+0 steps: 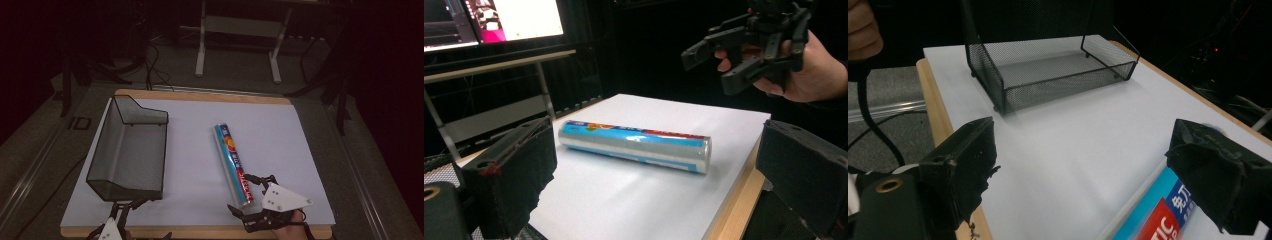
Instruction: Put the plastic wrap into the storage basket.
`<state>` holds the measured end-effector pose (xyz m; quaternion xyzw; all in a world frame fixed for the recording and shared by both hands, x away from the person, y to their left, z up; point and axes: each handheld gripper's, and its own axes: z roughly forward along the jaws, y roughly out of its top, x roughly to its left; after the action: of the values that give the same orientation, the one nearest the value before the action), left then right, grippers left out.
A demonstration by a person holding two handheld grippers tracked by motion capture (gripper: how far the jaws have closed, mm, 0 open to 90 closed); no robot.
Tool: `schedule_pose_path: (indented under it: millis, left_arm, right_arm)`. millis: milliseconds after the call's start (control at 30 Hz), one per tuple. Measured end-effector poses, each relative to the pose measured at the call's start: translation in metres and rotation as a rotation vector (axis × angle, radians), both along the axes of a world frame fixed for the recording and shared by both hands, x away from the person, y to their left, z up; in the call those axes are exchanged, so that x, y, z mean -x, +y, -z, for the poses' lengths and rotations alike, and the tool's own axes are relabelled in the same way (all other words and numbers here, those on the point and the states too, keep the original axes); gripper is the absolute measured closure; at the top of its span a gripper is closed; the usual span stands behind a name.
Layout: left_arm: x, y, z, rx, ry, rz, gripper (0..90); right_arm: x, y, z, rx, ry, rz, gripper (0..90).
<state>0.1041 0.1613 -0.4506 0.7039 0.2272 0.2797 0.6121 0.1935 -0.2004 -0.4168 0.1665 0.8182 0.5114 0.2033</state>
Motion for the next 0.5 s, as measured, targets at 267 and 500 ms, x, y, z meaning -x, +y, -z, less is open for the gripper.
schedule_pose_path:
  millis: [267,500]
  left_arm:
    - [0.0,0.0,0.0,0.006,-0.005,-0.007,3.9]
    - [-0.001,0.001,0.0,0.005,-0.002,-0.011,3.9]
  right_arm:
    - [-0.01,0.007,-0.01,0.0,-0.035,0.036,12.2]
    - [-0.026,0.012,-0.018,-0.021,-0.043,0.092,11.1]
